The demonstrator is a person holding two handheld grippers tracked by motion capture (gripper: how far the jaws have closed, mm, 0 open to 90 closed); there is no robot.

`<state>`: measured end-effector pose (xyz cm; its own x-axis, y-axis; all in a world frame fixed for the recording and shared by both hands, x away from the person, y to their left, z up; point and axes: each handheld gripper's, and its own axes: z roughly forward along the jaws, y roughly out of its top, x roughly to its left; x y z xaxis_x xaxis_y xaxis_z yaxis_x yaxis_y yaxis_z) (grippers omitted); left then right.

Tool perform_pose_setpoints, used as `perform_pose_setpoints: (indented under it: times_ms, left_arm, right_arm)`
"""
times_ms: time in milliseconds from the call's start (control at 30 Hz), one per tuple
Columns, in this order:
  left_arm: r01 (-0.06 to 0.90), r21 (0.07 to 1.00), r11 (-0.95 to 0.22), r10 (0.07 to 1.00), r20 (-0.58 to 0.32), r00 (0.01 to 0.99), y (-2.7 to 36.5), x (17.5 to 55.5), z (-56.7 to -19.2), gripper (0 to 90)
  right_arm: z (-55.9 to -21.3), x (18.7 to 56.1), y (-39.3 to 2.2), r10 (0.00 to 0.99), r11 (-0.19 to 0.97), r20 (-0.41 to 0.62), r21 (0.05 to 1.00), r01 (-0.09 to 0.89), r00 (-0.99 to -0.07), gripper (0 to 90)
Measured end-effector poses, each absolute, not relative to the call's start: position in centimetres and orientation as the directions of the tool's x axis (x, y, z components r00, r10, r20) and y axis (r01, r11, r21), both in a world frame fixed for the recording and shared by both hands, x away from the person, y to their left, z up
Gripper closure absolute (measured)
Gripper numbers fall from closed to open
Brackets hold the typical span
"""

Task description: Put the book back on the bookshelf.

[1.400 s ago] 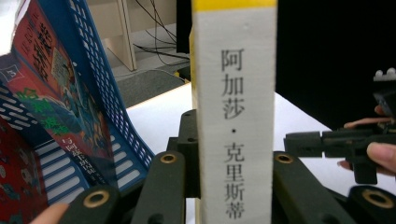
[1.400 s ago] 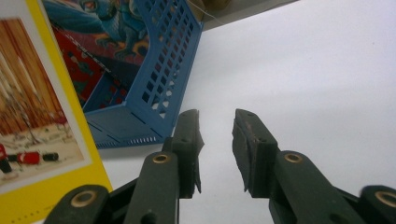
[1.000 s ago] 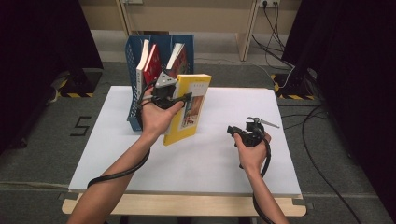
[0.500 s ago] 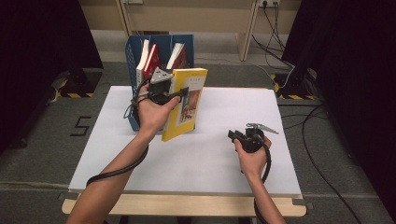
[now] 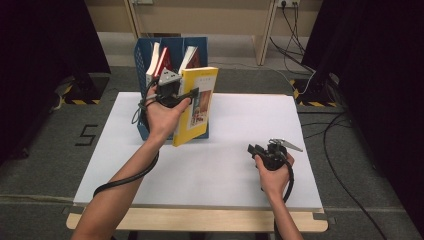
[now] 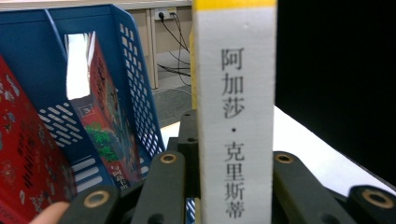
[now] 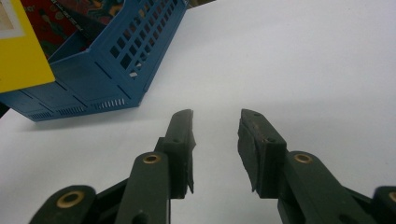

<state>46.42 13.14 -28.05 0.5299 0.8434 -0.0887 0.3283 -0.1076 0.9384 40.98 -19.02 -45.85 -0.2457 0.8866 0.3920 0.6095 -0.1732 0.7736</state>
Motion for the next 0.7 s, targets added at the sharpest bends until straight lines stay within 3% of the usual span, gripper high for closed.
perform_pose_setpoints:
  times_ms: [700]
  left_arm:
    - [0.313,0.947,-0.07,0.875,-0.092,0.476,13.9,48.0,-28.0,75.3]
  right_arm:
    - [-47.3,39.2,-19.5,0.897,-0.167,0.37,0.791,0.588,-0.243,64.7]
